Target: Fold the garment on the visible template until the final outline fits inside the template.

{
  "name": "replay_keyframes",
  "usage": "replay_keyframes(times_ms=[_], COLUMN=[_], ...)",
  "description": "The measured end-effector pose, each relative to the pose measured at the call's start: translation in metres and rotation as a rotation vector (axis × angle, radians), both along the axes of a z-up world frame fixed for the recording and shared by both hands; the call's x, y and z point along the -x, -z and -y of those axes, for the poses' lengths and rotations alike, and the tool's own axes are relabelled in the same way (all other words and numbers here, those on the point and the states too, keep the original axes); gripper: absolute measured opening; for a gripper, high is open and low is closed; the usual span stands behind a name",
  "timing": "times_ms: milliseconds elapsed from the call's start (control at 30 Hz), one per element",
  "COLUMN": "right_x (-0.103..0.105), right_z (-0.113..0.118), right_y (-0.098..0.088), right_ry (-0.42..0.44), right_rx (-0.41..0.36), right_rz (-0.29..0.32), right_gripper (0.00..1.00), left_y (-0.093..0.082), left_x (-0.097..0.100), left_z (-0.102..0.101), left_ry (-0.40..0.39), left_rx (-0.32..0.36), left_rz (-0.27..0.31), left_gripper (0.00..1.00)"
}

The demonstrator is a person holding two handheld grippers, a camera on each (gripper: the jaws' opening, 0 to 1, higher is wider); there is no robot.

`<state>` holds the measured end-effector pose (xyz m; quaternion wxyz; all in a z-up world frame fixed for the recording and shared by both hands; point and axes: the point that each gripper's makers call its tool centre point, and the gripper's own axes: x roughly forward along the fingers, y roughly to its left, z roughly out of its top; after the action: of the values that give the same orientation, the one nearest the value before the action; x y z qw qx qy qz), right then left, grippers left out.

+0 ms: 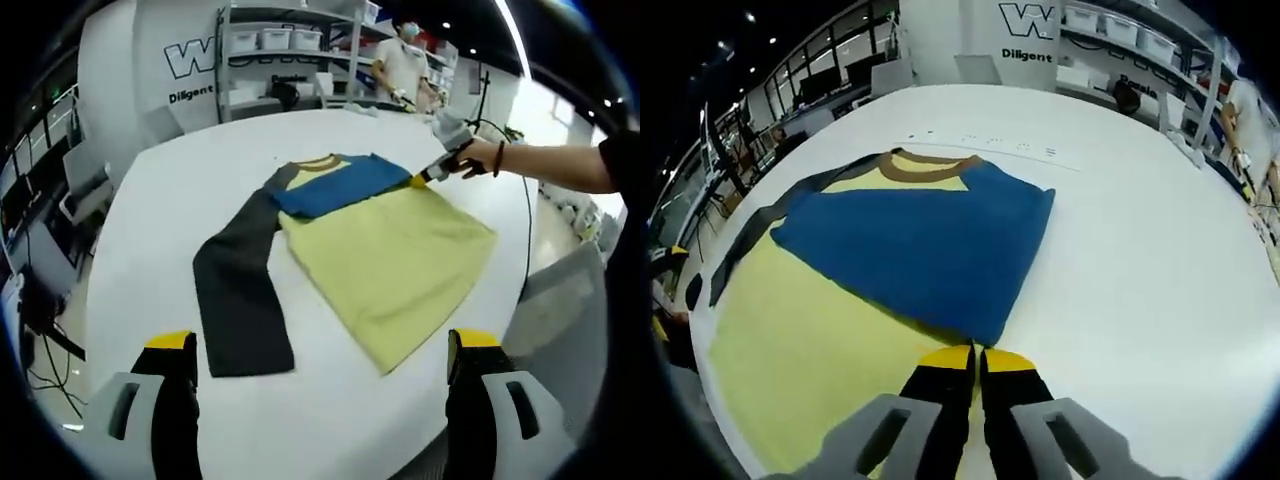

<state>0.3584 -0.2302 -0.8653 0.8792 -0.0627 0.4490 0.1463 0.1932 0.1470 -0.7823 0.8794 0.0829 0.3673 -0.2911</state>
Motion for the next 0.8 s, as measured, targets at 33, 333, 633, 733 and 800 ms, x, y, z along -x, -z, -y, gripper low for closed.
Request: replay_keyframes(times_ms=[33, 333, 633, 733, 800], right_x=[0.0, -0.005, -0.009, -0.009, -0.009], right_z=[0.004, 0.025, 0.035, 0.035, 0.035], right_y=[0.0, 0.001, 0.002, 0.003, 0.003], right_ry=[-0.003, 0.015, 0.033, 0.03, 0.025], right_rx=[0.011, 0.035, 0.04, 0.038, 0.04], right_rz=[0.001, 0.002, 0.01, 0.009, 0.008], right_gripper=[0.0, 0.0, 0.0, 0.0, 0.0], left_y=[0.001, 0.009, 0.019, 0.022, 0.023], left_x=[0.0, -0.004, -0.004, -0.004, -0.004], left_z=[0.0, -0.004, -0.011, -0.013, -0.014], left_ry=[-0.001, -0.008, -0.024, -0.026, -0.029], left_rx=[-0.003, -0.028, -0.052, -0.062, -0.066], left_rz=[-0.002, 0.001, -0.002, -0.008, -0.013], left_gripper=[0.99, 0.98, 0.94, 0.94, 0.94])
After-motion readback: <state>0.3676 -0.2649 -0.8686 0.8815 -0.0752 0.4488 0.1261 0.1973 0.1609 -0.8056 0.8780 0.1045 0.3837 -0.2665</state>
